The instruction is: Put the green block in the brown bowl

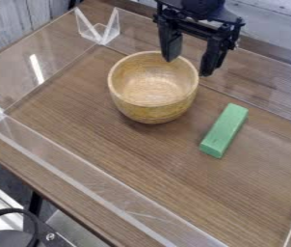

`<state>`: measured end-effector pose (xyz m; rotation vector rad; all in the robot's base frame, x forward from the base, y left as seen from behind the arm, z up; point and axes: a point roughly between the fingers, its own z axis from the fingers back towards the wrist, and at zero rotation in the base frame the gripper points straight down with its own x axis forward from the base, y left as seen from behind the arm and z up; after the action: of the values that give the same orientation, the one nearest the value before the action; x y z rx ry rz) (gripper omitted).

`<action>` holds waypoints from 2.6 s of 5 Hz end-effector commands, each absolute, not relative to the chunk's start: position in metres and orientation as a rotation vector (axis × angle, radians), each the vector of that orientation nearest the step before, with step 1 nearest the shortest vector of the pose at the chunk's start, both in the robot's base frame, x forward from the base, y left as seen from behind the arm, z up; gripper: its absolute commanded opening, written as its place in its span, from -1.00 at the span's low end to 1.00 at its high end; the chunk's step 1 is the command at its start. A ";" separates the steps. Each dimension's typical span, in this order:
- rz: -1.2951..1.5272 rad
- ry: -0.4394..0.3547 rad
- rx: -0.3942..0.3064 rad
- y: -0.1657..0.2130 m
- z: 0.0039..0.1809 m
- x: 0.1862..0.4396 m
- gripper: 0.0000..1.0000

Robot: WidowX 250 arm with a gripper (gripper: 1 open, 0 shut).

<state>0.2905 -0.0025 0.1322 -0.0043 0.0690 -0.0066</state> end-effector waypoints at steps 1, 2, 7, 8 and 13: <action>-0.028 0.085 -0.004 -0.010 0.124 0.289 1.00; -0.078 0.098 -0.007 -0.023 0.114 0.285 1.00; -0.211 0.129 -0.006 -0.069 0.046 0.298 1.00; -0.217 0.133 -0.003 -0.069 0.036 0.306 -1.00; -0.217 0.128 -0.012 -0.070 0.031 0.312 1.00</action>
<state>0.3017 -0.0688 0.0213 -0.0070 0.1736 -0.2165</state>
